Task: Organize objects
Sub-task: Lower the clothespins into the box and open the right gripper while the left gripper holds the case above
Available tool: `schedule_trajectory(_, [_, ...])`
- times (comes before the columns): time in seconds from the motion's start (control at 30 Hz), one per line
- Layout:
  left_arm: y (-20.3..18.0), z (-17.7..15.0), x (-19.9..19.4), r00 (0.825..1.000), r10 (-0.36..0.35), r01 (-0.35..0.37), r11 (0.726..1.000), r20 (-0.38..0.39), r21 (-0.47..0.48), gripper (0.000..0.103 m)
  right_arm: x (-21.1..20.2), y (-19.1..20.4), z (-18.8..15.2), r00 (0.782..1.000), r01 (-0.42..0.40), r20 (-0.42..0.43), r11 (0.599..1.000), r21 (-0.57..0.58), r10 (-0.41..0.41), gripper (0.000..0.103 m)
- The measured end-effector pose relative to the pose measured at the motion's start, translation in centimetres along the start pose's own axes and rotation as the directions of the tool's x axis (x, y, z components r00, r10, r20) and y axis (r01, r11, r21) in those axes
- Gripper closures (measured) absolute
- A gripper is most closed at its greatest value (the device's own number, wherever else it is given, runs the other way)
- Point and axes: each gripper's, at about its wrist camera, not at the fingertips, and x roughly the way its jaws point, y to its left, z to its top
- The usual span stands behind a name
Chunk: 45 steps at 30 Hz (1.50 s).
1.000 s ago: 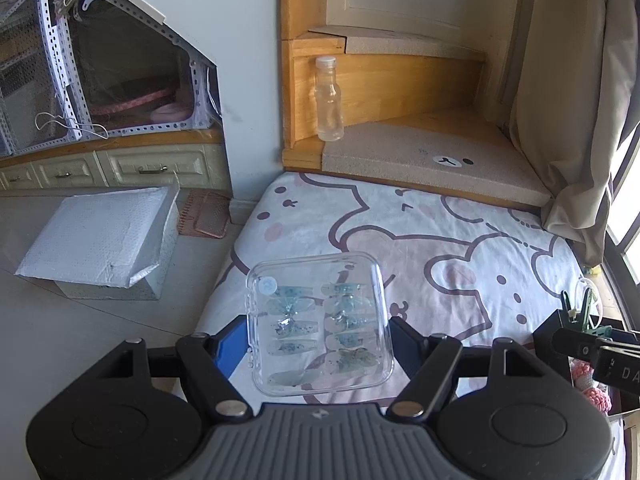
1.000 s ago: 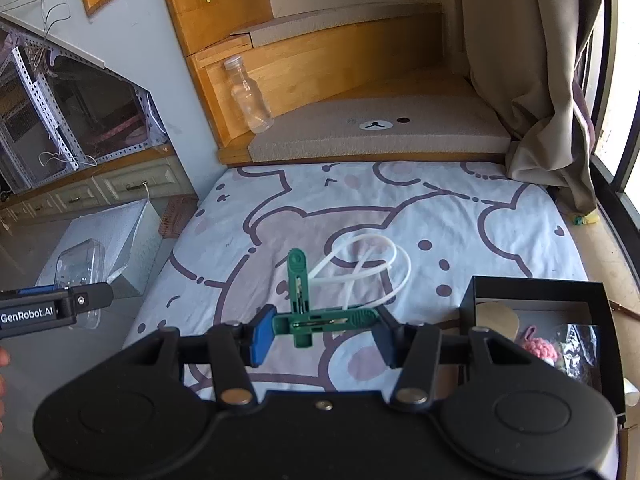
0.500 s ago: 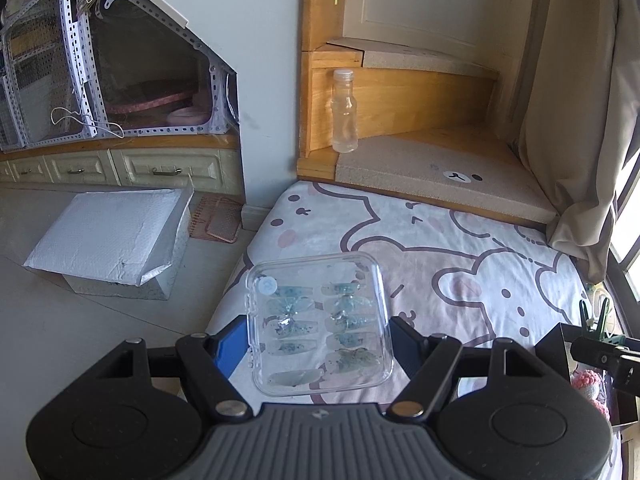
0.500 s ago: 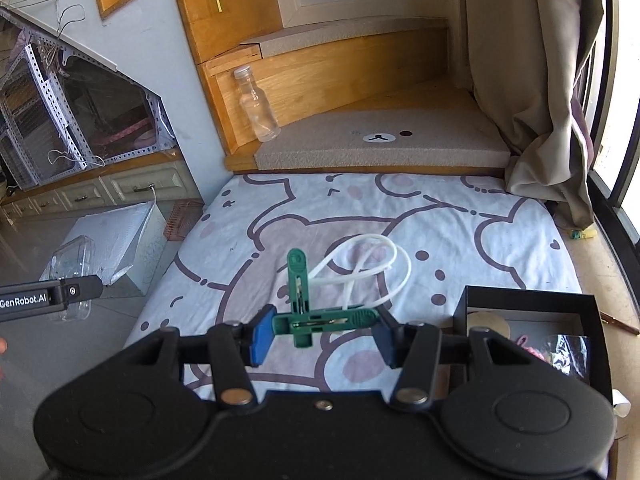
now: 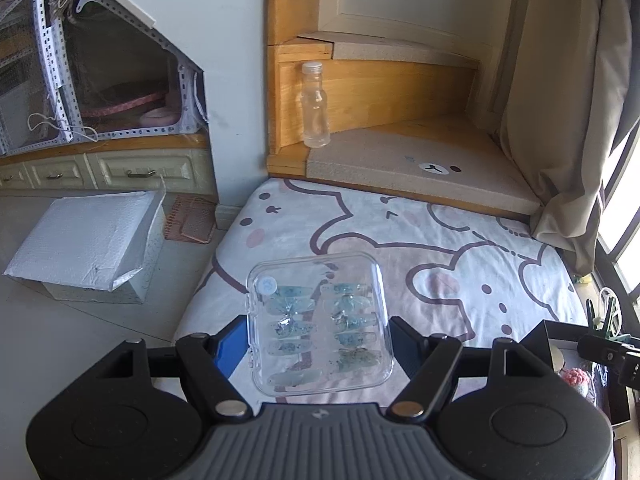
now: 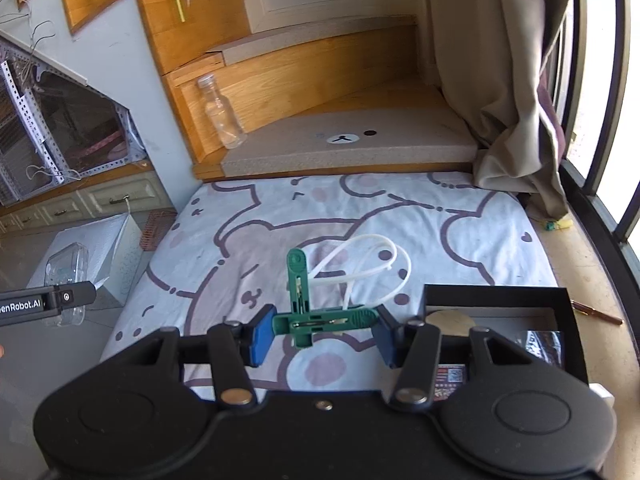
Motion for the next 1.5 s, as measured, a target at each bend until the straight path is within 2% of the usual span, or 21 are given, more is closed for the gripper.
schedule_trajectory(0.37, [-5.8, 0.4, 1.5, 0.997, -0.080, 0.081, 0.996, -0.013, 0.047, 0.029, -1.9, -4.9, -0.1, 0.998, 0.064, 0.018, 0.997, 0.037, -0.065, 0.050])
schedule_trajectory(0.8, [-14.1, -0.3, 3.1, 0.981, -0.189, 0.194, 0.975, -0.049, 0.113, 0.029, -4.2, -12.4, -1.3, 0.986, 0.162, 0.019, 0.978, 0.133, -0.166, 0.050])
schedule_trajectory(1.1, [-19.1, -1.1, 3.9, 0.958, -0.276, 0.285, 0.948, -0.078, 0.142, 0.029, -4.5, -16.3, -2.2, 0.980, 0.194, 0.012, 0.961, 0.199, -0.201, 0.050])
schedule_trajectory(1.3, [-20.7, -1.4, 5.0, 0.946, -0.309, 0.321, 0.937, -0.103, 0.138, 0.029, -3.1, -16.9, -2.2, 0.981, 0.190, -0.005, 0.960, 0.206, -0.193, 0.050])
schedule_trajectory(1.5, [-21.6, -1.5, 6.1, 0.920, -0.363, 0.379, 0.920, -0.147, 0.101, 0.029, -0.5, -16.6, -2.1, 0.983, 0.181, -0.019, 0.964, 0.194, -0.181, 0.050])
